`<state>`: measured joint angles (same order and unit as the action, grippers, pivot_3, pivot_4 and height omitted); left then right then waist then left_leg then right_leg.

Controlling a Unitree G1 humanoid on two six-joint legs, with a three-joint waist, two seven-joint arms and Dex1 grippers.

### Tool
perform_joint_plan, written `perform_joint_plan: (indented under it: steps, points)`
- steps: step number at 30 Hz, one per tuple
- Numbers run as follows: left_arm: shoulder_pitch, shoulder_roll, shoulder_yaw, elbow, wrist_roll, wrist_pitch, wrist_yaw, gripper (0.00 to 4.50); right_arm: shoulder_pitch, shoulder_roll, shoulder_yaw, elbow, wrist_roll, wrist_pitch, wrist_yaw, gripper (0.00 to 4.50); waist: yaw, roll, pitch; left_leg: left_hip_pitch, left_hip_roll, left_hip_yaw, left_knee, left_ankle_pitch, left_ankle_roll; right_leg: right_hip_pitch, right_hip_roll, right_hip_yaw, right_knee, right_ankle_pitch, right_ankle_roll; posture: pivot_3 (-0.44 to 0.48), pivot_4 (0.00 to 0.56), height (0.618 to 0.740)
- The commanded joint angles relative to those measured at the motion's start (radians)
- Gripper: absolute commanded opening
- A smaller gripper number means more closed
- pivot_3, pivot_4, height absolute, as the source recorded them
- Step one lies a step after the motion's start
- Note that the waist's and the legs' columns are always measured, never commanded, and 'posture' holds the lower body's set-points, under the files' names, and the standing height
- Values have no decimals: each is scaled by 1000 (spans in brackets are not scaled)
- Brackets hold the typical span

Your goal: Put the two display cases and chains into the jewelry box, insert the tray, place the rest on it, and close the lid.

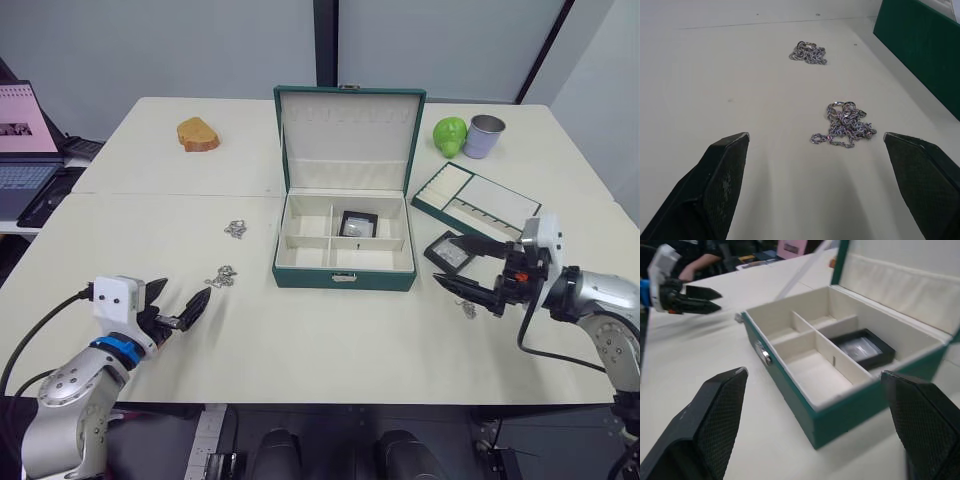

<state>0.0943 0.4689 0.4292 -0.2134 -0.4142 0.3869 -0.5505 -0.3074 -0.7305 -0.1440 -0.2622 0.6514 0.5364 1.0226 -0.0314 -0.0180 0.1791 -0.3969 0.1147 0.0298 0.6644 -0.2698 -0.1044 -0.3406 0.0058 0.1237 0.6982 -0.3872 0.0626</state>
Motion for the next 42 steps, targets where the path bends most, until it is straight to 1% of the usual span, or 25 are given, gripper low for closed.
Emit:
perform_joint_plan:
  steps: [1,5,10,15,21,25,40,42]
  points:
    - [-35,-31,-47,-27,29,-14,63,4460,-105,6,44,-53,45,63,-1,4500,1,0,0,0,0,-1,0,0,0,0,0,0,0,0,0,0,150,740]
    - [-64,-70,-104,-26,50,-5,113,4460,-218,46,105,-27,25,74,-16,4500,-1,-1,0,0,0,-1,0,0,0,0,0,-1,0,0,0,0,150,740]
    - [-83,-99,-140,-29,71,3,172,4460,-307,91,152,15,10,72,-15,4500,-1,-1,0,-1,0,-1,0,0,0,-1,0,0,0,0,0,0,150,740]
    - [-110,-116,-156,-9,95,19,230,4460,-374,115,202,29,-5,76,10,4500,-1,-1,0,-1,0,-1,0,0,0,-1,0,0,0,0,0,0,150,740]
    - [-132,-117,-169,16,107,36,250,4460,-438,152,247,56,-40,60,19,4500,-1,-1,0,-1,0,-1,0,0,0,-1,0,-1,0,0,0,0,150,740]
    - [-132,-118,-181,18,110,71,258,4460,-455,172,256,67,-56,55,29,4500,-1,-1,0,-1,0,-1,0,0,0,-1,0,-1,0,0,0,0,150,740]
    - [-170,-112,-212,70,131,149,248,4460,-457,180,248,81,-79,54,35,4500,1,0,-1,0,0,-1,0,0,0,-1,-1,-1,0,0,0,0,150,740]
    - [-174,-112,-211,76,131,154,249,4087,-456,178,247,83,-80,53,35,4500,1,0,-1,0,0,-1,0,0,0,-1,-1,-1,0,0,0,0,150,740]
